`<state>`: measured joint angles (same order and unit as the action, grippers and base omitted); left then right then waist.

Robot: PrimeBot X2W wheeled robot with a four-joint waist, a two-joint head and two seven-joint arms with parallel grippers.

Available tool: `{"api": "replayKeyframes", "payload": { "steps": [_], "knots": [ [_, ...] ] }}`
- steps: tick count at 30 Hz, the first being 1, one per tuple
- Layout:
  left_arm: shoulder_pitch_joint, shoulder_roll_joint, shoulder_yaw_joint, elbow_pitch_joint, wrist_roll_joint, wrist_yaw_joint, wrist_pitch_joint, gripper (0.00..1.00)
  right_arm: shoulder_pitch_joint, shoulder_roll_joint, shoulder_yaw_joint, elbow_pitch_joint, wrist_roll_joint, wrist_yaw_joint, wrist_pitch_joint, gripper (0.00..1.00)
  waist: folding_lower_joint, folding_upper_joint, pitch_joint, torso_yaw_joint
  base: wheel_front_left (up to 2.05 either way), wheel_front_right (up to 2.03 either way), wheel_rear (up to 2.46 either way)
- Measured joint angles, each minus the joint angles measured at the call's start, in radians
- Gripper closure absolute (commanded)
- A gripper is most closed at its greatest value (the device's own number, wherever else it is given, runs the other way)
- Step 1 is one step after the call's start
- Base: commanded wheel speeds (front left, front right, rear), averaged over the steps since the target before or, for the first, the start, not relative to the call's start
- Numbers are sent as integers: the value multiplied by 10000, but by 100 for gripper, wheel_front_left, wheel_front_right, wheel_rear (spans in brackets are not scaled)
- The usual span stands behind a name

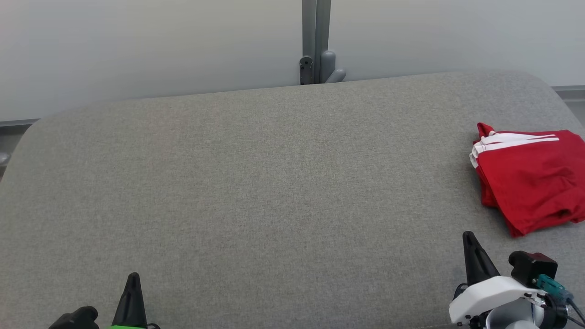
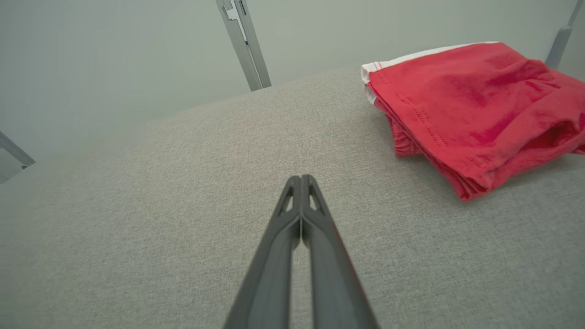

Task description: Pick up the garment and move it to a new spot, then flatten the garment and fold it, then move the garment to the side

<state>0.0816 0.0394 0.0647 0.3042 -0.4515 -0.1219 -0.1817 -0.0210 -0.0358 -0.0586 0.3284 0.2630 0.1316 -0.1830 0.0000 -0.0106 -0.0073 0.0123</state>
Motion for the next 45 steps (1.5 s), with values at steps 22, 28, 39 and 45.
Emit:
{"api": "replayKeyframes", "payload": {
  "steps": [22,28,39,45],
  "knots": [
    [-469,4,115,-150,-3200,-12,825,100,-157,-15,-150,-278,3745,0,782,100,0,1,20,-24,0,0,0],
    [-621,6,144,-201,-3998,-12,1016,100,-208,-25,-186,-339,4686,-2,1001,100,0,0,26,-31,0,0,0],
    [-828,15,198,-278,-5377,-13,1369,100,-290,-46,-259,-433,6220,-2,1342,100,0,0,35,-42,0,0,0],
    [-939,21,221,-307,-6052,-17,1540,100,-337,-54,-290,-489,7018,-2,1538,100,0,0,41,-49,0,0,0]
  ]
}}
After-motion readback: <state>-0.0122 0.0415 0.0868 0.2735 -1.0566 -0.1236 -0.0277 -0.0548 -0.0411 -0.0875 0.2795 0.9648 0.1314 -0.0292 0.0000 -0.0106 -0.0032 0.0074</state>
